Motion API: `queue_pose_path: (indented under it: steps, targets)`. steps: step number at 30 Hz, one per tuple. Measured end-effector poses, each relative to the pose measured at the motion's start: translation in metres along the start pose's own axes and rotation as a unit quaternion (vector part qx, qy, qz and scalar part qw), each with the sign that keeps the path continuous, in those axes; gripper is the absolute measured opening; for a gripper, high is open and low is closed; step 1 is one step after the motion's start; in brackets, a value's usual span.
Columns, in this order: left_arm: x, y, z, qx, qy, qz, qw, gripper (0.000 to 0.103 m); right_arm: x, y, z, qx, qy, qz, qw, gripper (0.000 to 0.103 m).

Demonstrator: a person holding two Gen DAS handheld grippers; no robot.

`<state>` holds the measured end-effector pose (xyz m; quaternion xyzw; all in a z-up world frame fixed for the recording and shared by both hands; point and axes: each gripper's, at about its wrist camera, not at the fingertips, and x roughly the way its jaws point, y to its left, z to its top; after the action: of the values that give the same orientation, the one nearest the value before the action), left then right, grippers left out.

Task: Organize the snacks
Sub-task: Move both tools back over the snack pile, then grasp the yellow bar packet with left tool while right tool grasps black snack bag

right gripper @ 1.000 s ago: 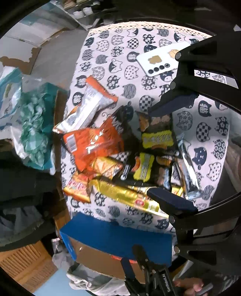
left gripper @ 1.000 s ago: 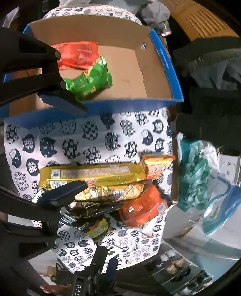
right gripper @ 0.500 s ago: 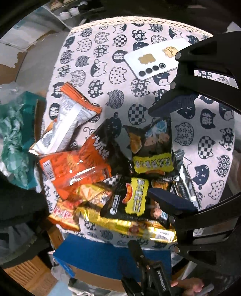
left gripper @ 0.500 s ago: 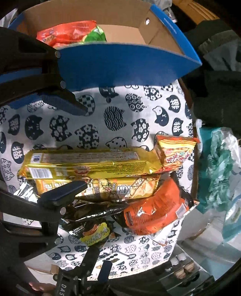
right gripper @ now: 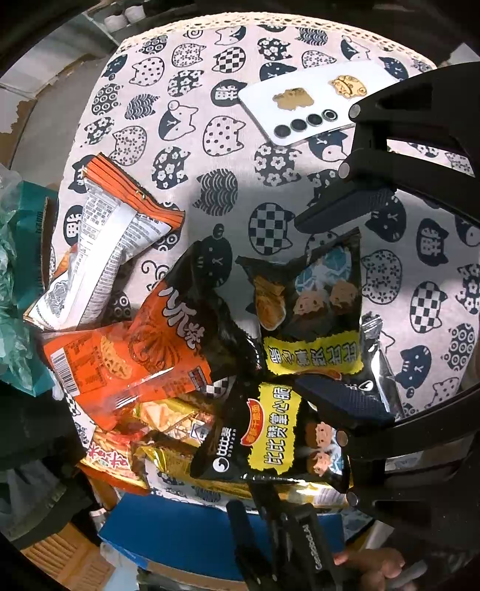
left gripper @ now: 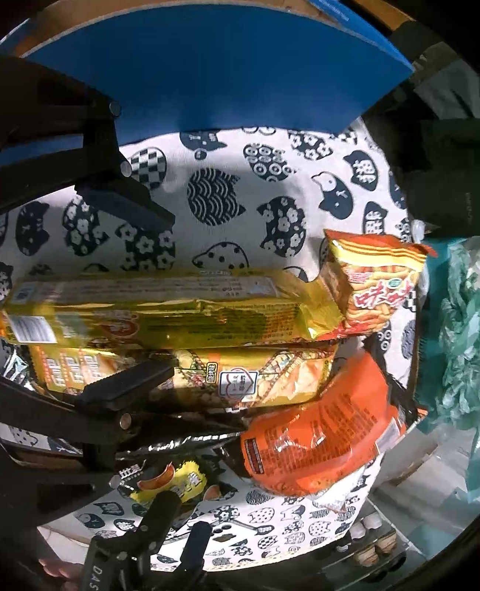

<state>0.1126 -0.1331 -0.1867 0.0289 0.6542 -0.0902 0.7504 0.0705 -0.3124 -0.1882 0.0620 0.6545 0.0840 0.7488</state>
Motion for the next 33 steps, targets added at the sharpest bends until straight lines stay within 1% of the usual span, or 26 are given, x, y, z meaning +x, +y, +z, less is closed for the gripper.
queue_pose_path:
  steps: [2, 4, 10, 13, 15, 17, 20, 22, 24, 26, 28, 30, 32, 33]
  targets:
    - [0.003, 0.001, 0.002, -0.002, -0.002, -0.003, 1.0, 0.082, 0.004, 0.001, 0.001, -0.002, 0.003, 0.002, 1.0, 0.079]
    - [0.005, 0.002, 0.002, -0.002, -0.002, -0.005, 1.0, 0.084, 0.013, 0.003, 0.004, -0.004, 0.008, 0.004, 1.0, 0.079]
    - [0.003, 0.02, 0.003, -0.015, 0.002, -0.009, 0.9998, 0.084, 0.033, 0.016, 0.006, -0.015, 0.024, 0.004, 1.0, 0.079]
    - [0.0, 0.034, 0.003, -0.019, 0.003, 0.006, 0.9998, 0.084, 0.038, 0.017, 0.006, -0.015, 0.026, 0.003, 1.0, 0.079]
    - [0.001, 0.038, 0.002, -0.016, 0.006, 0.027, 0.9995, 0.084, 0.04, 0.018, 0.007, -0.014, 0.026, 0.003, 1.0, 0.079]
    - [0.004, 0.041, 0.001, -0.014, 0.01, 0.032, 0.9993, 0.083, 0.04, 0.017, 0.006, -0.015, 0.027, 0.003, 1.0, 0.08]
    - [0.011, 0.042, 0.002, -0.009, 0.012, 0.026, 0.9995, 0.083, 0.043, 0.019, 0.005, -0.018, 0.026, 0.003, 1.0, 0.08]
    - [0.016, 0.036, 0.004, -0.001, 0.008, 0.036, 0.9993, 0.082, 0.046, 0.021, 0.004, -0.026, 0.027, 0.003, 0.999, 0.081]
    - [0.017, 0.032, 0.003, 0.008, 0.001, 0.046, 0.9989, 0.078, 0.049, 0.023, 0.004, -0.031, 0.028, 0.003, 0.999, 0.082]
    - [0.018, 0.029, 0.003, 0.016, -0.002, 0.069, 0.9975, 0.069, 0.054, 0.024, 0.004, -0.032, 0.03, 0.002, 0.999, 0.082]
    - [0.019, 0.027, 0.002, 0.023, -0.006, 0.083, 0.9962, 0.064, 0.062, 0.025, 0.006, -0.031, 0.034, 0.003, 0.999, 0.083]
    - [0.018, 0.027, -0.001, 0.026, -0.01, 0.089, 0.9957, 0.06, 0.066, 0.027, 0.006, -0.032, 0.039, 0.004, 0.999, 0.083]
    - [0.018, 0.023, -0.002, 0.03, -0.013, 0.1, 0.9945, 0.051, 0.07, 0.028, 0.007, -0.031, 0.042, 0.004, 0.999, 0.083]
    - [0.017, 0.023, -0.003, 0.031, -0.016, 0.104, 0.994, 0.048, 0.07, 0.028, 0.007, -0.031, 0.044, 0.003, 0.999, 0.083]
